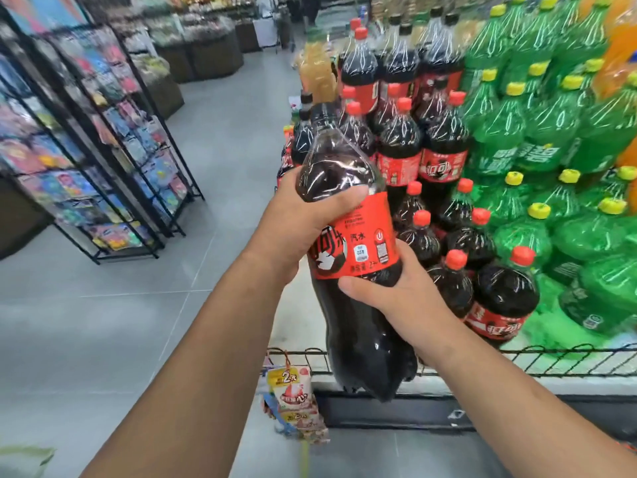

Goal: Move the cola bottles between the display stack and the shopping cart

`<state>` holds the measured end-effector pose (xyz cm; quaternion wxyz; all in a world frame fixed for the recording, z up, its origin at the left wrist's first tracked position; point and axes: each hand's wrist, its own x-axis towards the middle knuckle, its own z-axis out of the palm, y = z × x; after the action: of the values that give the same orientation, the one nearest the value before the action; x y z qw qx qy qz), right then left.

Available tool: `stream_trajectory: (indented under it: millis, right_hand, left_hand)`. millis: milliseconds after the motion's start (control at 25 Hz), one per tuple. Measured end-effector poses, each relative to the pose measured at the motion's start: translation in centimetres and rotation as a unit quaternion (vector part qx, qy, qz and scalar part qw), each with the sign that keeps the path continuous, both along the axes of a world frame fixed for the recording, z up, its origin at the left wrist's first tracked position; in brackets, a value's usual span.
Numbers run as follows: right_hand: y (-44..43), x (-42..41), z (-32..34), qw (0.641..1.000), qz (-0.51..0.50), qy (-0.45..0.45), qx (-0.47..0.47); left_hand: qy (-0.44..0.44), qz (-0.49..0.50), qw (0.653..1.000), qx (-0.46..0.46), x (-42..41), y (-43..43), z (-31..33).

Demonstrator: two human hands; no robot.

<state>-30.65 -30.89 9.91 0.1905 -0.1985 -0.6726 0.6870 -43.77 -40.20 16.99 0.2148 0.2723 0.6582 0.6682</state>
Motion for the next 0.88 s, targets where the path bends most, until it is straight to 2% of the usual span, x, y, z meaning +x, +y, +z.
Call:
stream_trajectory:
  millis: [200,440,880]
  right_hand:
    - [1.4,-2.9,-0.6,1.000,0.009,-0.014,0.015]
    - [2.4,-7.4,-2.3,0.998,-0.001,-0.036,0.055]
    - [4.9,-13.8,-7.5,0.997,-0.053,-0.047,-0.007]
  left_hand:
    - [0.012,0.024,0.998,-0.048,-3.2,1.0,0.1]
    - [0.036,-0.041,0.994,-0.094,-8.3,1.6,-0.2]
    - [0.171,-0.085,0.976,-0.104,-13.6,5.5,-6.9]
